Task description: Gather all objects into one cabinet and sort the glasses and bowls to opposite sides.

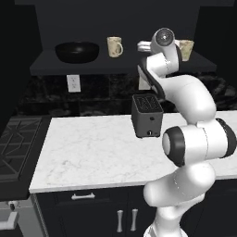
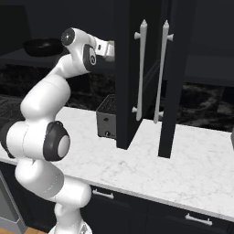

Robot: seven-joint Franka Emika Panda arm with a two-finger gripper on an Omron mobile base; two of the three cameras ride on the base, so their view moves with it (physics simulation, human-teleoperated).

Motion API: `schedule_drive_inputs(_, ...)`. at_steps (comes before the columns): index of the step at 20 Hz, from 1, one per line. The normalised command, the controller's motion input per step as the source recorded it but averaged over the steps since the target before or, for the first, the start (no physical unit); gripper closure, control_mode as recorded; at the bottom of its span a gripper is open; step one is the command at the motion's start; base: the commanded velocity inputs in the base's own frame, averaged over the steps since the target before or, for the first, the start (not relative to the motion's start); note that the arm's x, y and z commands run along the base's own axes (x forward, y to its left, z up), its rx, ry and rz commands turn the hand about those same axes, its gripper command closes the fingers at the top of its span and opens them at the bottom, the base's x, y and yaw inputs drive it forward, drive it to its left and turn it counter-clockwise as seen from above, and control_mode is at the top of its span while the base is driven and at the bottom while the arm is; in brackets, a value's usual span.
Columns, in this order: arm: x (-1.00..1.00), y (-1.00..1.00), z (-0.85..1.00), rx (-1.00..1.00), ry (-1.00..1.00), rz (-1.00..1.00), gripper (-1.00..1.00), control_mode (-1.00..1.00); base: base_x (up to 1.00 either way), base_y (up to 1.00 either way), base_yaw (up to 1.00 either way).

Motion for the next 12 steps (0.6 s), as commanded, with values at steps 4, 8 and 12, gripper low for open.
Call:
schedule_drive_inputs(4,0.0,0.13,0.0,0.0,0.0,0.0,-1.0,-1.0,0.0,0.0,0.0)
schedule_drive_inputs(8,0.0,0.0,0.0,0.0,0.0,0.0,-1.0,-1.0,0.0,0.0,0.0)
schedule_drive_inputs(12,-0.09,0.04,0.11,0.0,-0.02,0.0,-1.0,-1.0,0.0,0.0,0.0)
